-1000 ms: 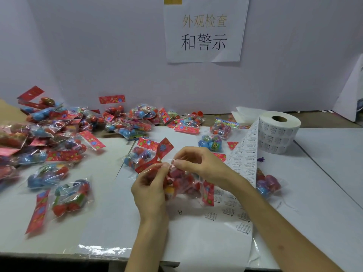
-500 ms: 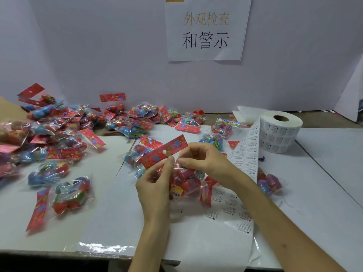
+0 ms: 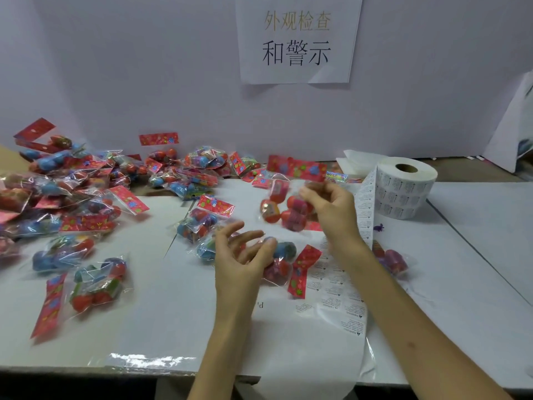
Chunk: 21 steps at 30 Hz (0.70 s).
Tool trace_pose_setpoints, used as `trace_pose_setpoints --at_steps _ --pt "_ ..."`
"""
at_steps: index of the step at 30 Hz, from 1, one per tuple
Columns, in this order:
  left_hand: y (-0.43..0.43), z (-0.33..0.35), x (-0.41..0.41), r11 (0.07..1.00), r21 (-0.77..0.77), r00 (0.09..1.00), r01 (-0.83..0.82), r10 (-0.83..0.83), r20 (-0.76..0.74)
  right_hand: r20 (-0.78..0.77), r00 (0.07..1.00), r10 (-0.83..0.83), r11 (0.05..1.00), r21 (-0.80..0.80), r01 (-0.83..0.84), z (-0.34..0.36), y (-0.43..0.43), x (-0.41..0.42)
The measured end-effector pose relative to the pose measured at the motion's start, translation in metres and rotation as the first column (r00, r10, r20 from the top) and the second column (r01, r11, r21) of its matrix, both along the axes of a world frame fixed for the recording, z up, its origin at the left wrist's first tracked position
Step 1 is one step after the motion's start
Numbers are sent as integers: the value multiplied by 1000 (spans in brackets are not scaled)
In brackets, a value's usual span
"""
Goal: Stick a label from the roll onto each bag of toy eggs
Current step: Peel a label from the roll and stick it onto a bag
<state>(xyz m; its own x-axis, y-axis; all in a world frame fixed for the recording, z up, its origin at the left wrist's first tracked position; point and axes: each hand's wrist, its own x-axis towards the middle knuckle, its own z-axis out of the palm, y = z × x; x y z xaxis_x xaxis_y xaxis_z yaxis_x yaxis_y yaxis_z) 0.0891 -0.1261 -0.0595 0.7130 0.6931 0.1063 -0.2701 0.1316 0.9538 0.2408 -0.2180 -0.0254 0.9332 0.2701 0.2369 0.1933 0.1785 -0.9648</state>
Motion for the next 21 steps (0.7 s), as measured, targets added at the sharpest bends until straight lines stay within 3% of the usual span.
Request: trace_pose_setpoints --at_steps 5,7,9,12,17,21 --pt "-6 0 0 924 347 986 160 -131 -105 -141 982 -124 988 79 136 2 -12 18" --pt "-11 -4 0 818 553 979 162 -63 -194 -158 980 -119 989 70 132 3 -13 19" --pt "-13 -7 1 738 664 975 120 40 -220 -161 984 -81 994 58 91 3 -12 19" --pt "-12 -6 2 689 720 971 81 108 -212 -158 987 -29 1000 0 29 0 -8 17" --pt "-11 -6 -1 718 689 972 103 75 -224 -168 984 54 991 -113 -74 -5 -3 12" --pt "-13 -7 -1 555 771 895 312 100 -434 -171 973 155 944 -266 -197 -13 1 5"
